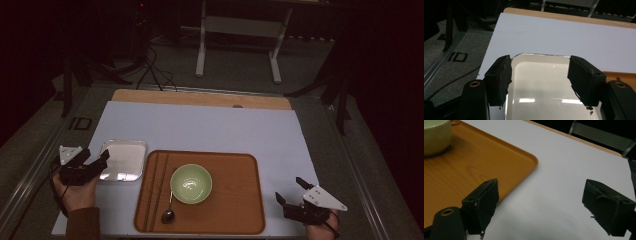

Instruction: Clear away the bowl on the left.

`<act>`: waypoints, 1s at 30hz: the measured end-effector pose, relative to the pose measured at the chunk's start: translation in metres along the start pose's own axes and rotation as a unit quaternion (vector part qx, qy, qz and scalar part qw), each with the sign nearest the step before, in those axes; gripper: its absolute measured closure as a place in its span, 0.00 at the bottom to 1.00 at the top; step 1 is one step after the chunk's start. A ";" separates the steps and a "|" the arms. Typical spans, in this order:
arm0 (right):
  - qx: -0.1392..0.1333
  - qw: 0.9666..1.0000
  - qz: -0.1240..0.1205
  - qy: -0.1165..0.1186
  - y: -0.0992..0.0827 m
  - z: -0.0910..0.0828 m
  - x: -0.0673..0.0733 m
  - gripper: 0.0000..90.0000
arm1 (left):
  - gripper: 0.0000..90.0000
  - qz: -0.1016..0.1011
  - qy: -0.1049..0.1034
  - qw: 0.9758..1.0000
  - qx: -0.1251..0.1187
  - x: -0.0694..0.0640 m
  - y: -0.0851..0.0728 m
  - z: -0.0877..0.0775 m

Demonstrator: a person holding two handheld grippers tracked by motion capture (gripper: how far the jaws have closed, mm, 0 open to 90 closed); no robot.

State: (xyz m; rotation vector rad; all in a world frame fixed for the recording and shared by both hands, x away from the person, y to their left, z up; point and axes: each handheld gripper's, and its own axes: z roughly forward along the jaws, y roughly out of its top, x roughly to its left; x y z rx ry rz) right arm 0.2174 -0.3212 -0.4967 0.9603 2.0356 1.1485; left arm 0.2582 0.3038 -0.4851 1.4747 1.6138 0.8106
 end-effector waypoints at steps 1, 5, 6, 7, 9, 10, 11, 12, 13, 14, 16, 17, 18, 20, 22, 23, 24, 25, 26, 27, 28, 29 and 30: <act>0.000 1.000 0.000 0.000 0.000 0.000 0.000 0.15 | 0.40 0.000 0.000 1.000 -0.001 0.001 0.000 0.000; 0.000 1.000 0.001 -0.001 0.000 0.001 -0.001 0.15 | 0.40 -0.004 -0.001 1.000 -0.003 0.005 -0.001 0.001; 0.000 1.000 0.001 -0.001 0.000 0.001 -0.001 0.15 | 0.40 -0.003 0.000 1.000 -0.003 0.005 -0.001 0.001; 0.000 1.000 0.001 -0.001 0.000 0.001 -0.001 0.15 | 0.40 -0.003 0.000 1.000 -0.003 0.006 -0.001 0.002; 0.000 1.000 0.002 -0.001 0.000 0.002 -0.001 0.15 | 0.40 -0.004 0.000 1.000 0.000 0.008 -0.002 0.003; 0.001 1.000 0.003 -0.001 0.000 0.002 -0.001 0.15 | 0.40 -0.004 0.000 1.000 0.003 0.008 -0.003 0.004; 0.001 1.000 0.002 -0.001 0.000 0.002 -0.001 0.15 | 0.40 -0.002 0.000 1.000 0.006 0.010 -0.003 0.005; 0.001 1.000 0.002 -0.001 0.001 0.002 0.000 0.15 | 0.40 -0.002 0.000 1.000 0.010 0.010 -0.004 0.006; 0.002 1.000 0.002 -0.001 0.001 0.002 0.000 0.15 | 0.40 0.000 0.003 1.000 0.015 0.011 -0.005 0.007; 0.002 1.000 0.002 -0.001 0.001 0.002 0.000 0.15 | 0.40 0.000 0.003 1.000 0.015 0.011 -0.005 0.007; 0.003 1.000 0.003 -0.001 0.001 0.003 0.000 0.15 | 0.40 0.004 0.006 1.000 0.022 0.013 -0.006 0.009; 0.002 1.000 0.003 -0.001 0.001 0.003 0.000 0.15 | 0.40 0.005 0.007 1.000 0.025 0.013 -0.006 0.010; 0.003 1.000 0.003 -0.002 0.001 0.004 0.000 0.15 | 0.40 0.007 0.008 1.000 0.028 0.014 -0.006 0.012; 0.004 1.000 0.003 -0.003 0.002 0.005 0.000 0.15 | 0.40 0.012 0.009 0.999 0.036 0.015 -0.008 0.015; 0.004 1.000 0.002 -0.002 0.003 0.005 0.001 0.15 | 0.40 0.005 0.003 0.999 0.047 0.018 -0.010 0.018; 0.005 1.000 0.001 -0.002 0.003 0.006 0.001 0.15 | 0.40 0.000 0.000 0.999 0.048 0.019 -0.010 0.018; 0.006 1.000 -0.001 -0.002 0.003 0.006 0.001 0.15 | 0.40 -0.006 -0.002 0.999 0.048 0.021 -0.011 0.019; 0.007 1.000 -0.001 -0.001 0.003 0.006 0.002 0.15 | 0.40 -0.012 -0.004 0.999 0.050 0.023 -0.011 0.019; 0.007 1.000 -0.001 -0.001 0.003 0.006 0.002 0.15 | 0.40 -0.012 -0.004 0.999 0.050 0.023 -0.011 0.019; 0.007 1.000 -0.003 -0.002 0.003 0.006 0.002 0.15 | 0.40 -0.020 -0.003 0.998 0.052 0.026 -0.011 0.020; 0.007 1.000 -0.002 -0.001 0.002 0.005 0.002 0.15 | 0.40 -0.024 -0.003 0.998 0.055 0.027 -0.011 0.020; 0.007 1.000 -0.001 -0.002 0.001 0.004 0.001 0.15 | 0.40 -0.027 -0.004 0.998 0.056 0.028 -0.011 0.021; 0.005 1.000 0.001 -0.002 0.001 0.003 0.000 0.15 | 0.40 -0.026 -0.003 0.998 0.059 0.028 -0.011 0.021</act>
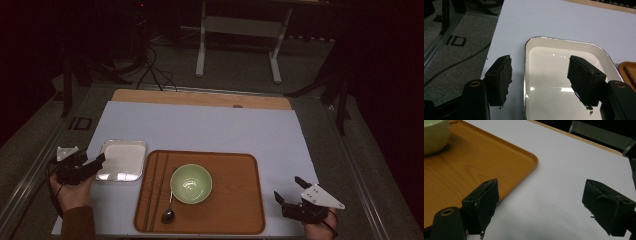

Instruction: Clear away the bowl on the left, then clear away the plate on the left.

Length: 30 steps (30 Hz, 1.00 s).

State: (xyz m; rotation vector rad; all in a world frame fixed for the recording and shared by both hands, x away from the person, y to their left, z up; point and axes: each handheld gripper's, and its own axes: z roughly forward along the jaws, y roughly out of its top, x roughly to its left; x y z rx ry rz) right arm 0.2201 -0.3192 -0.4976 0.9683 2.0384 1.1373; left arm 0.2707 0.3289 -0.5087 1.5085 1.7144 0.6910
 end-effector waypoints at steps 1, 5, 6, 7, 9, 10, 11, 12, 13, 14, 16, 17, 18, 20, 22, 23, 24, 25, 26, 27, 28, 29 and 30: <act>-0.001 1.000 0.000 0.000 0.000 -0.001 -0.001 0.15 | 0.40 0.001 0.000 1.000 0.003 0.000 0.000 0.000; -0.002 1.000 0.000 0.002 0.000 0.000 -0.001 0.15 | 0.41 0.003 0.002 1.000 0.008 0.000 -0.001 0.003; -0.002 1.000 -0.001 0.003 0.000 0.000 0.000 0.15 | 0.40 0.004 0.001 1.000 0.010 0.000 -0.002 0.003; -0.002 1.000 -0.001 0.004 0.000 0.000 0.000 0.15 | 0.40 0.004 0.002 1.000 0.012 0.000 -0.002 0.004; -0.002 1.000 -0.002 0.004 0.000 0.000 0.000 0.15 | 0.41 0.001 0.000 1.000 0.017 0.002 -0.003 0.006; -0.002 1.000 -0.001 0.003 0.000 0.000 0.000 0.15 | 0.41 0.000 -0.001 1.000 0.019 0.003 -0.003 0.007; -0.002 1.000 -0.001 0.003 0.000 0.000 0.000 0.15 | 0.41 -0.002 -0.001 1.000 0.020 0.004 -0.004 0.008; -0.003 1.000 -0.002 0.003 0.000 0.000 0.000 0.15 | 0.42 -0.006 -0.002 1.000 0.021 0.005 -0.004 0.009; -0.003 1.000 -0.002 0.003 0.000 0.000 0.000 0.15 | 0.43 -0.011 -0.004 1.000 0.024 0.007 -0.005 0.010; -0.002 1.000 -0.003 0.003 0.000 0.000 0.000 0.15 | 0.43 -0.012 -0.003 1.000 0.028 0.008 -0.005 0.011; -0.002 1.000 -0.004 0.004 0.000 0.000 0.000 0.15 | 0.44 -0.009 -0.001 0.999 0.035 0.008 -0.006 0.013; -0.002 1.000 -0.004 0.004 0.000 0.000 0.001 0.15 | 0.45 -0.009 -0.002 0.999 0.038 0.008 -0.006 0.014; -0.003 1.000 -0.004 0.004 0.000 0.000 0.001 0.15 | 0.46 -0.007 -0.003 0.999 0.042 0.008 -0.006 0.014; -0.003 1.000 -0.003 0.004 0.000 0.000 0.000 0.15 | 0.49 -0.007 -0.009 0.999 0.051 0.007 -0.006 0.016; -0.002 1.000 -0.001 0.003 0.000 -0.001 0.000 0.15 | 0.49 -0.005 -0.008 0.998 0.058 0.006 -0.007 0.019; -0.002 1.000 -0.001 0.004 0.000 -0.001 0.000 0.15 | 0.48 0.000 -0.002 0.998 0.061 0.005 -0.007 0.020; -0.002 1.000 -0.002 0.004 0.000 -0.001 0.000 0.15 | 0.47 0.002 0.004 0.998 0.063 0.005 -0.007 0.020; -0.002 1.000 -0.002 0.004 0.000 -0.001 0.000 0.15 | 0.47 0.001 0.006 0.998 0.064 0.005 -0.007 0.021; -0.002 1.000 -0.003 0.004 0.000 -0.001 0.000 0.15 | 0.47 0.000 0.005 0.998 0.066 0.005 -0.008 0.021; -0.002 1.000 -0.003 0.004 0.000 -0.001 0.000 0.15 | 0.48 0.000 0.007 0.998 0.069 0.006 -0.008 0.022; -0.002 1.000 -0.003 0.004 0.000 -0.001 0.000 0.15 | 0.49 0.001 0.009 0.997 0.073 0.006 -0.008 0.022; -0.002 1.000 -0.003 0.004 0.000 -0.001 0.000 0.15 | 0.51 0.002 0.011 0.997 0.078 0.007 -0.009 0.023; -0.002 1.000 -0.003 0.004 0.000 -0.001 0.000 0.15 | 0.54 0.003 0.014 0.996 0.083 0.007 -0.009 0.024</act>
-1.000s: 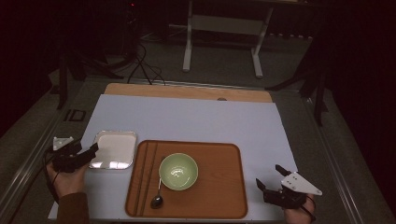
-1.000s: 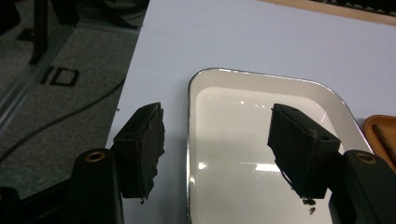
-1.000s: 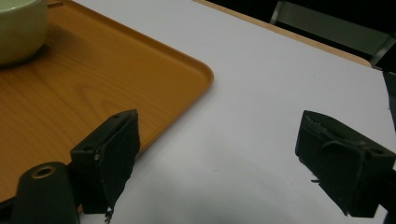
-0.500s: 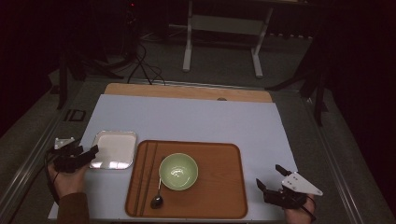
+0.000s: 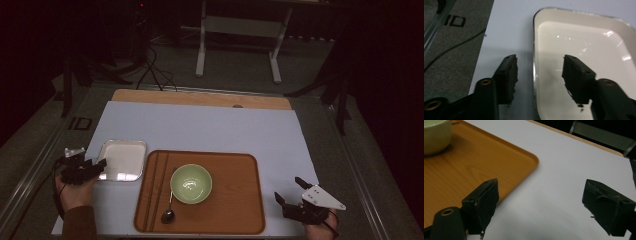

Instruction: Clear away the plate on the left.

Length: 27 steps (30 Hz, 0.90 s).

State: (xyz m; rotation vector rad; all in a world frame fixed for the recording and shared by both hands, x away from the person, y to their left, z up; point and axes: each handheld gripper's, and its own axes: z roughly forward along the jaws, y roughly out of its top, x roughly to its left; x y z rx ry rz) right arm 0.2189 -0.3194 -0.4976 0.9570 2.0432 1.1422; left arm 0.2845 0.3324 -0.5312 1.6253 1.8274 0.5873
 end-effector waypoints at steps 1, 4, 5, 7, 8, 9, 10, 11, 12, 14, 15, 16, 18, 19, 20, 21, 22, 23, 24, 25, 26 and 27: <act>0.000 1.000 0.000 0.000 0.000 0.000 0.000 0.15 | 0.57 0.000 0.005 1.000 0.005 0.000 0.000 0.001; 0.001 1.000 0.000 0.000 0.000 0.000 0.000 0.15 | 0.62 -0.001 0.011 1.000 0.011 0.002 0.000 0.001; 0.001 1.000 0.000 0.000 0.000 0.000 0.000 0.15 | 0.69 -0.003 0.009 1.000 0.011 0.002 0.000 0.001; 0.002 1.000 0.000 0.000 0.000 0.000 0.000 0.15 | 0.76 -0.007 -0.001 1.000 0.012 0.004 0.000 0.001; 0.002 1.000 0.001 0.000 -0.001 0.000 0.000 0.15 | 0.79 -0.008 -0.009 1.000 0.014 0.005 0.000 0.001; 0.001 1.000 0.001 0.000 -0.001 0.000 0.000 0.15 | 0.82 -0.007 -0.012 1.000 0.014 0.005 0.000 0.001; 0.001 1.000 0.000 -0.001 -0.001 0.000 0.000 0.15 | 0.85 -0.006 -0.015 1.000 0.014 0.004 0.000 0.001; 0.002 1.000 0.000 -0.001 -0.001 -0.001 0.000 0.15 | 0.88 0.000 -0.013 1.000 0.016 0.003 0.001 0.001; 0.002 1.000 0.000 -0.001 -0.001 -0.001 0.000 0.15 | 0.88 0.004 -0.010 1.000 0.017 0.003 0.001 0.001; 0.003 1.000 0.000 0.000 -0.001 -0.001 0.000 0.15 | 0.91 0.003 -0.013 1.000 0.020 0.004 0.002 0.001; 0.003 1.000 0.000 0.000 -0.001 -0.001 0.000 0.15 | 0.92 -0.001 -0.017 1.000 0.021 0.006 0.002 0.001; 0.004 1.000 0.000 0.000 -0.001 -0.001 0.000 0.15 | 0.93 -0.003 -0.021 1.000 0.022 0.008 0.002 0.001; 0.005 1.000 -0.001 0.000 -0.001 -0.001 0.000 0.15 | 0.95 -0.015 -0.032 0.999 0.024 0.011 0.003 0.001; 0.005 1.000 0.000 0.000 -0.001 -0.001 0.000 0.15 | 0.96 -0.022 -0.039 0.999 0.023 0.013 0.003 0.001; 0.005 1.000 0.000 0.000 -0.001 -0.001 0.000 0.15 | 0.96 -0.029 -0.045 0.998 0.023 0.014 0.002 0.001; 0.004 1.000 0.000 0.000 -0.001 -0.001 0.000 0.15 | 0.97 -0.039 -0.054 0.997 0.024 0.016 0.002 0.000; 0.004 1.000 0.001 0.000 -0.001 -0.001 0.000 0.15 | 0.98 -0.051 -0.064 0.996 0.023 0.019 0.001 0.000; 0.004 1.000 0.001 -0.001 -0.001 -0.001 0.000 0.15 | 0.98 -0.062 -0.072 0.995 0.021 0.021 0.001 0.000; 0.004 1.000 0.001 -0.001 -0.001 -0.002 0.000 0.15 | 0.98 -0.066 -0.074 0.995 0.022 0.022 0.001 0.000; 0.004 1.000 0.001 -0.001 -0.001 -0.002 0.000 0.15 | 0.99 -0.071 -0.079 0.994 0.019 0.023 0.001 0.000; 0.004 1.000 0.001 -0.001 -0.001 -0.002 0.000 0.15 | 0.99 -0.077 -0.084 0.993 0.017 0.024 0.000 0.000; 0.004 1.000 0.001 -0.001 -0.001 -0.001 0.000 0.15 | 0.99 -0.085 -0.089 0.992 0.016 0.025 0.000 0.000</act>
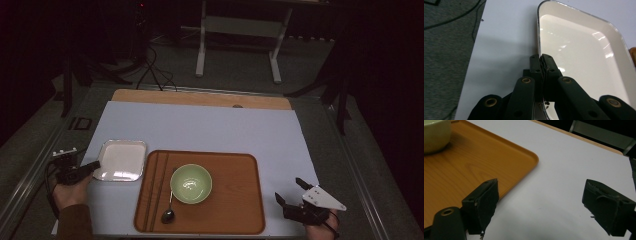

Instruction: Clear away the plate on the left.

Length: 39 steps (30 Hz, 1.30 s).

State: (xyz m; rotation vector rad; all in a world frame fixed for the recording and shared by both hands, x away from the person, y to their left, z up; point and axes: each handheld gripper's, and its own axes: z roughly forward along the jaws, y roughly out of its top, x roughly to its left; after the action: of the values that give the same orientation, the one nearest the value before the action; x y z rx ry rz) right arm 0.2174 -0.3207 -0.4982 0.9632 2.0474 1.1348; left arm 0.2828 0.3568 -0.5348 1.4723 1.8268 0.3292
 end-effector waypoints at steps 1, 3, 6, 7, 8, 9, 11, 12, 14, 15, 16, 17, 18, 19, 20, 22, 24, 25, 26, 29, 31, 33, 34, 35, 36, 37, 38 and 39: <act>0.000 1.000 0.000 0.000 0.000 0.000 0.000 0.15 | 0.99 -0.002 0.000 1.000 0.000 0.000 0.000 0.000; 0.000 1.000 0.000 0.000 0.000 0.000 0.000 0.15 | 0.99 -0.005 -0.002 1.000 -0.001 0.001 0.000 0.000; -0.001 1.000 -0.001 0.001 0.000 0.000 0.000 0.15 | 0.99 -0.005 -0.002 1.000 -0.002 0.001 0.000 -0.001; -0.001 1.000 0.000 0.001 0.000 0.000 0.000 0.15 | 0.99 -0.006 -0.002 1.000 -0.004 0.000 0.000 -0.001; -0.001 1.000 -0.001 0.001 0.000 0.000 0.000 0.15 | 0.99 -0.005 -0.003 1.000 -0.006 0.000 0.000 -0.002; -0.001 1.000 -0.001 0.001 0.000 0.000 0.000 0.15 | 0.99 -0.003 -0.004 1.000 -0.007 0.000 0.000 -0.003; -0.001 1.000 -0.001 0.001 0.000 0.000 0.000 0.15 | 0.99 -0.006 -0.004 1.000 -0.013 -0.001 0.001 -0.004; -0.001 1.000 -0.001 0.001 0.000 0.000 0.000 0.15 | 0.99 -0.008 -0.005 1.000 -0.014 -0.001 0.001 -0.005; -0.001 1.000 -0.001 0.001 0.000 0.000 0.000 0.15 | 0.99 -0.013 -0.008 1.000 -0.020 0.000 0.001 -0.007; -0.001 1.000 -0.001 0.001 0.000 0.000 0.000 0.15 | 0.99 -0.017 -0.011 0.999 -0.025 0.001 0.002 -0.009; -0.001 1.000 0.000 0.001 0.000 0.000 0.000 0.15 | 0.99 -0.017 -0.014 0.999 -0.027 0.001 0.002 -0.010; -0.001 1.000 0.000 0.001 0.000 0.000 0.000 0.15 | 0.99 -0.017 -0.014 0.999 -0.027 0.001 0.002 -0.010; -0.001 1.000 0.000 0.001 0.000 0.000 0.000 0.15 | 0.99 -0.018 -0.025 0.999 -0.035 -0.001 0.003 -0.014; 0.000 1.000 0.000 0.001 0.000 0.000 0.000 0.15 | 0.99 -0.019 -0.031 0.999 -0.040 -0.002 0.004 -0.016; -0.001 1.000 0.000 0.001 0.000 0.000 0.000 0.15 | 0.99 -0.020 -0.037 0.998 -0.045 -0.004 0.004 -0.018; 0.000 1.000 0.000 0.001 0.000 0.000 0.000 0.15 | 0.99 -0.019 -0.047 0.997 -0.055 -0.007 0.006 -0.022; 0.001 1.000 0.000 0.001 0.000 0.000 0.000 0.15 | 0.99 -0.019 -0.056 0.996 -0.063 -0.010 0.008 -0.025; 0.001 1.000 0.001 0.001 0.000 0.000 0.000 0.15 | 0.99 -0.019 -0.063 0.996 -0.067 -0.012 0.009 -0.027; 0.001 1.000 0.001 0.001 0.000 0.000 0.000 0.15 | 0.99 -0.017 -0.066 0.995 -0.071 -0.014 0.010 -0.029; 0.000 1.000 0.002 0.000 0.000 0.000 0.000 0.15 | 0.99 -0.007 -0.072 0.994 -0.078 -0.023 0.012 -0.033; 0.000 1.000 0.001 0.001 0.000 0.000 0.000 0.15 | 0.99 -0.001 -0.081 0.993 -0.080 -0.029 0.014 -0.033; 0.000 1.000 0.001 0.001 0.000 0.000 0.000 0.15 | 0.99 0.007 -0.091 0.993 -0.079 -0.036 0.015 -0.033; 0.000 1.000 0.001 0.001 0.000 0.000 0.000 0.15 | 0.99 0.012 -0.093 0.993 -0.078 -0.040 0.016 -0.033; 0.000 1.000 0.001 0.001 0.000 0.000 0.000 0.15 | 0.99 0.017 -0.095 0.992 -0.078 -0.044 0.017 -0.032; 0.000 1.000 0.002 0.001 0.000 0.000 0.000 0.15 | 0.99 0.023 -0.097 0.992 -0.077 -0.048 0.018 -0.032; 0.000 1.000 0.002 0.000 -0.001 0.000 0.000 0.15 | 0.99 0.029 -0.100 0.992 -0.077 -0.052 0.019 -0.032; 0.001 1.000 0.003 0.000 -0.001 0.000 0.000 0.15 | 0.99 0.034 -0.104 0.991 -0.076 -0.055 0.020 -0.032; 0.001 1.000 0.004 0.000 -0.001 0.000 0.000 0.15 | 0.99 0.040 -0.107 0.991 -0.075 -0.060 0.022 -0.032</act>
State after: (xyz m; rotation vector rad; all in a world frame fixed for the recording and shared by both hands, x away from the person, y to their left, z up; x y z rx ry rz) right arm 0.2175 -0.3213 -0.4987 0.9723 2.0457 1.1369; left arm 0.2801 0.3161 -0.4762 1.4207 1.5431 0.3259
